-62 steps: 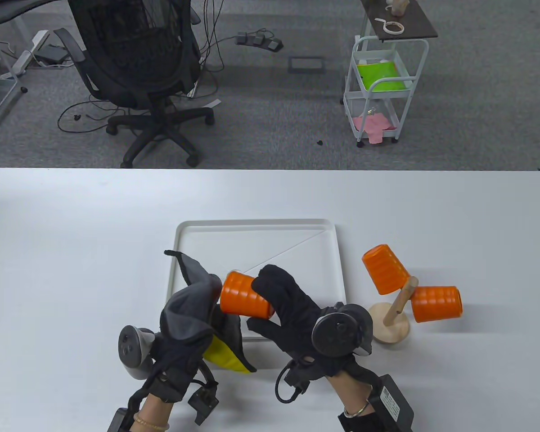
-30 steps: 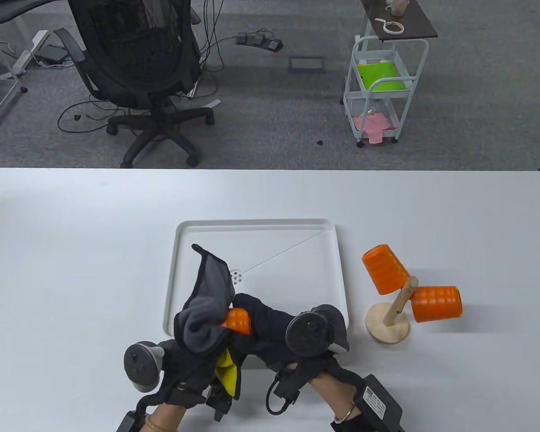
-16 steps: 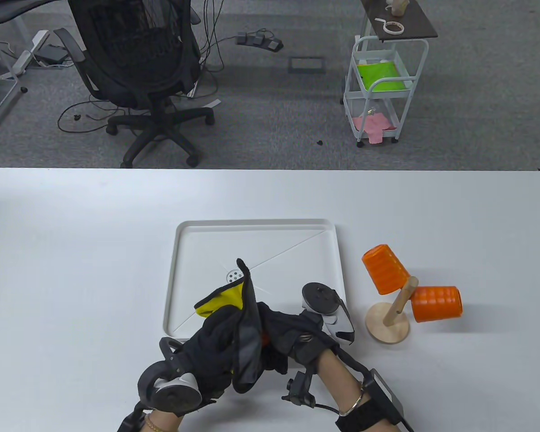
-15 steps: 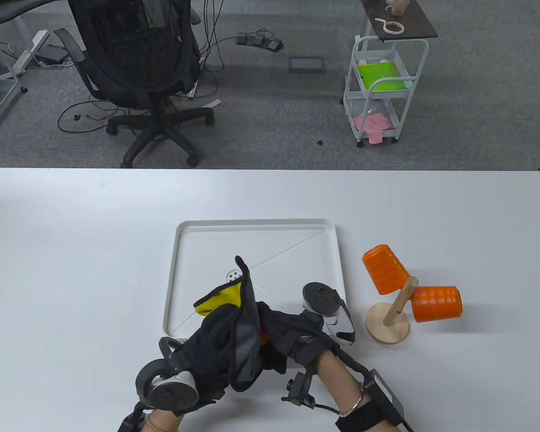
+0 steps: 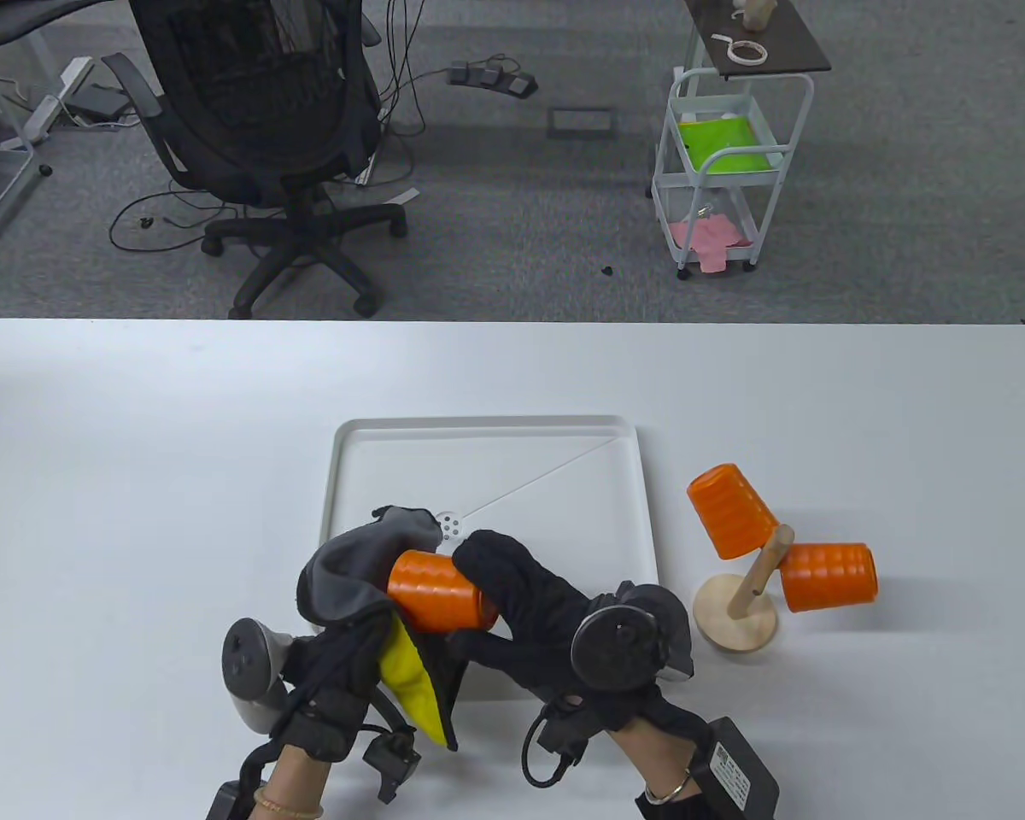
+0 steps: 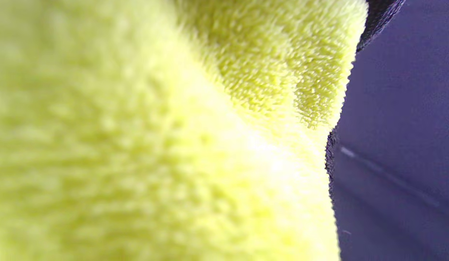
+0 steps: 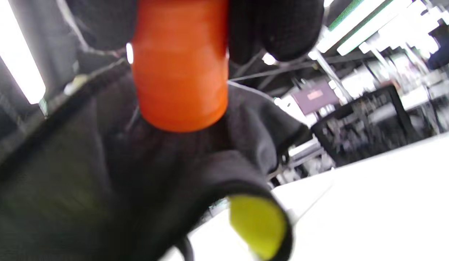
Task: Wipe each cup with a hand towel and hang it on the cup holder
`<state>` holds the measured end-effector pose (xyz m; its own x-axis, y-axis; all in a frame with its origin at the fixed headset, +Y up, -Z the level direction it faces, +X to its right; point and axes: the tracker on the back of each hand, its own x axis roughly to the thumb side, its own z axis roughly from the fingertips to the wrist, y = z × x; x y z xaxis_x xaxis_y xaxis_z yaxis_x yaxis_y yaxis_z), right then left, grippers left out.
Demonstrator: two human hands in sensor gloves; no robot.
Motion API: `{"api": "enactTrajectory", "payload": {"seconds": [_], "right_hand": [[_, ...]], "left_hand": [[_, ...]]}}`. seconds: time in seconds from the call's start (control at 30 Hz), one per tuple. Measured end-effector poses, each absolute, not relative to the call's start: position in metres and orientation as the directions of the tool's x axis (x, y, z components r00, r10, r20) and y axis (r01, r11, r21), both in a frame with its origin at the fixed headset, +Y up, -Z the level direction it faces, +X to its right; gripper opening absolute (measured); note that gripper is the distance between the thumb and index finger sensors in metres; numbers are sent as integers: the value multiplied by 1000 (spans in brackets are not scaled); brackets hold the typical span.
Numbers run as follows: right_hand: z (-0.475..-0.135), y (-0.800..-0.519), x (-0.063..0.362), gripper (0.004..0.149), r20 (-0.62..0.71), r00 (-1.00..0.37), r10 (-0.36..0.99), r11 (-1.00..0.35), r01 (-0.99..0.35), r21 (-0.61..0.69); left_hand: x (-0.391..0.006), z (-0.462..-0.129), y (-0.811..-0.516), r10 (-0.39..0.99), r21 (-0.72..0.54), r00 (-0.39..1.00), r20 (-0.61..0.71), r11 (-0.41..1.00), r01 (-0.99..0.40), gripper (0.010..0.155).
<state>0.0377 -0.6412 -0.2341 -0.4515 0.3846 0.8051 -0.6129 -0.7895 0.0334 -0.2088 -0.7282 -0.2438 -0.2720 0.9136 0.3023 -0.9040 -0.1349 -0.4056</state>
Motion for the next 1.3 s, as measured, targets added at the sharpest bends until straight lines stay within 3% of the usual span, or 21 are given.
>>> {"api": "enactTrajectory", "payload": {"seconds": [0.1, 0.2, 0.37, 0.5, 0.6, 0.77, 0.93, 1.07, 1.13, 1.3], "right_hand": [[-224, -641, 28, 71, 864, -450, 225, -840, -539, -62], [-218, -647, 16, 71, 888, -435, 152, -876, -475, -83], [-215, -649, 12, 72, 887, -450, 109, -878, -462, -127], [-218, -649, 14, 75, 878, -448, 172, -861, -501, -87], [-224, -651, 16, 76, 854, -431, 289, -827, -562, -3], [-240, -657, 21, 75, 759, -345, 552, -712, -670, 213], [-257, -671, 28, 78, 542, -221, 811, -502, -738, 450], [-270, -688, 35, 79, 235, -171, 957, -283, -733, 618], [-273, -696, 39, 79, 80, -185, 979, -190, -718, 669], [-282, -711, 47, 81, -112, -261, 959, -104, -688, 718]], "left_hand": [[-207, -247, -736, 896, -488, -408, 178, -280, -827, 81], [-201, -249, -740, 871, -580, -482, 89, -348, -736, 79], [-200, -248, -740, 890, -562, -443, 108, -313, -765, 65], [-200, -247, -735, 881, -568, -441, 174, -276, -776, 59], [-200, -243, -728, 877, -524, -360, 319, -153, -838, 59], [-199, -229, -711, 801, -298, -62, 596, 149, -943, 59], [-192, -214, -700, 601, -29, 256, 757, 423, -906, 60], [-182, -206, -696, 346, 163, 470, 812, 639, -752, 60], [-176, -203, -695, 230, 226, 527, 818, 714, -662, 60], [-161, -198, -697, 3, 337, 581, 814, 812, -477, 61]]}}
